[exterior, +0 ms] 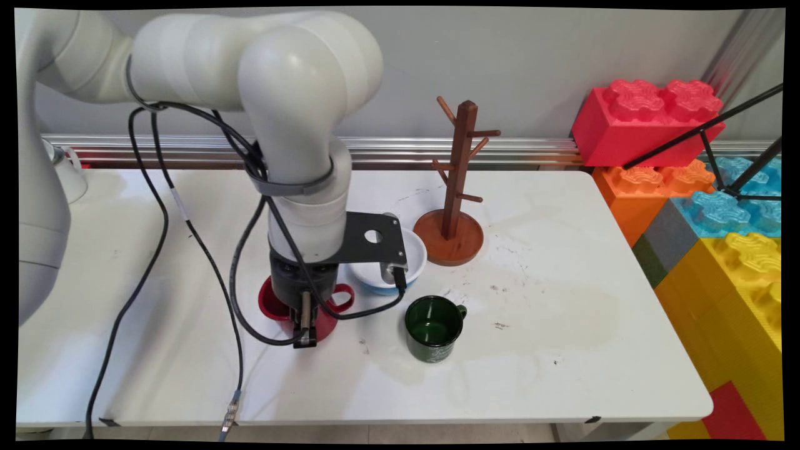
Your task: Place the picked object on the table
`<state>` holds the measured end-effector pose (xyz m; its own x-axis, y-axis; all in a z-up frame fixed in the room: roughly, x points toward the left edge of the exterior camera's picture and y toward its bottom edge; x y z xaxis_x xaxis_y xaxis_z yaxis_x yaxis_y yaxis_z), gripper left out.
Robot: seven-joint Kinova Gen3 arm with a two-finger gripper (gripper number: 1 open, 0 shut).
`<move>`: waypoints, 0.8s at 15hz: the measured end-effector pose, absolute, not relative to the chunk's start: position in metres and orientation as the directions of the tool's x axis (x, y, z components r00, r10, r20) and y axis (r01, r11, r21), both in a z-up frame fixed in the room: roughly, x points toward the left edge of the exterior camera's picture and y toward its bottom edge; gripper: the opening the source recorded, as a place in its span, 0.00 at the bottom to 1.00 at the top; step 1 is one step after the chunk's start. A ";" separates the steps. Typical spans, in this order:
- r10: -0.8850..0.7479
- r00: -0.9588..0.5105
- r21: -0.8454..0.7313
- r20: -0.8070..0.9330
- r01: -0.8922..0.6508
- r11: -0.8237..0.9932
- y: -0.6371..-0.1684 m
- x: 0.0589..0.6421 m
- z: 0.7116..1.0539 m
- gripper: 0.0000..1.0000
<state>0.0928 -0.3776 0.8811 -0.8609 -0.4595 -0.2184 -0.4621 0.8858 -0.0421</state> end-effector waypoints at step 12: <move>-0.463 -0.851 -0.040 -0.247 -0.469 0.882 -0.391 0.087 0.842 0.00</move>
